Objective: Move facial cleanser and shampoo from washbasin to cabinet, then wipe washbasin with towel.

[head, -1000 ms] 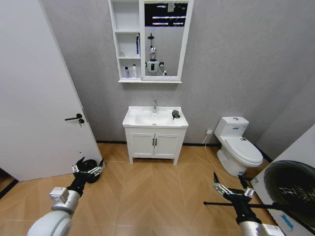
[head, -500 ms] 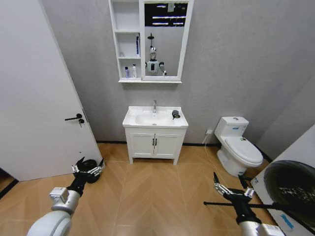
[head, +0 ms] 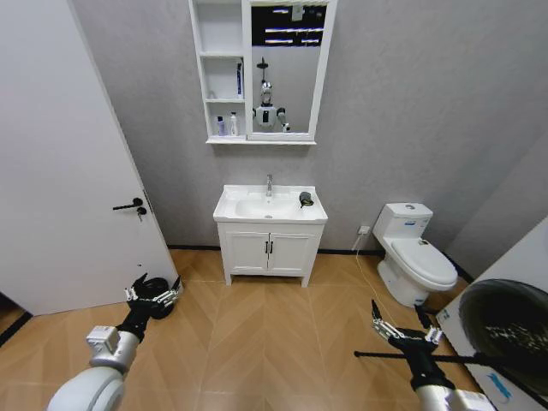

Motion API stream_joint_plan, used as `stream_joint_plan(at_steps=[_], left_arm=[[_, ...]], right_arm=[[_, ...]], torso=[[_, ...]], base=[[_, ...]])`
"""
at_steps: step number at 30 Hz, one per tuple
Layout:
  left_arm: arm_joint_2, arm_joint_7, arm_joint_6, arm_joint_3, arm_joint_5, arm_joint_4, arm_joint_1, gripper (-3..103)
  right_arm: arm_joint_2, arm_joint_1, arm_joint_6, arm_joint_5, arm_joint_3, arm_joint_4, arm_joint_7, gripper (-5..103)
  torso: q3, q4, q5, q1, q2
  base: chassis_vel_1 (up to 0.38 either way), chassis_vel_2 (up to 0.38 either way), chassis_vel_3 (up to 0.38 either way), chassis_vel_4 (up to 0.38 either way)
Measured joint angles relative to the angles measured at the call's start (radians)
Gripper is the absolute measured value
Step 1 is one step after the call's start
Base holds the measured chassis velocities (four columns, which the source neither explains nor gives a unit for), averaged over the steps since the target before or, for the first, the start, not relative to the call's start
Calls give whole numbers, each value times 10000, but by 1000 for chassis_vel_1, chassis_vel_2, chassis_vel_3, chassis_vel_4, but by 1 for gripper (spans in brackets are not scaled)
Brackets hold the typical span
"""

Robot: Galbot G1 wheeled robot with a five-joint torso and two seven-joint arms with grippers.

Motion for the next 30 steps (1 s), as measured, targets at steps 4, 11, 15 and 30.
stream_joint_plan(at_steps=[4,11,15,30], left_arm=[[0,0,0,0,0,1,0,100],[0,0,0,0,0,0,0,100],[-1,0,0,0,0,0,0,100],[0,0,0,0,0,0,0,100]], right_arm=[[0,1,0,0,0,0,0,100],[0,0,0,0,0,0,0,100],[0,0,0,0,0,0,0,100],[0,0,0,0,0,0,0,100]], torso=[[0,0,0,0,0],[0,0,0,0,-1],[0,0,0,0,0],[0,0,0,0,0]], base=[[0,0,0,0],[0,0,0,0],[0,0,0,0],[0,0,0,0]])
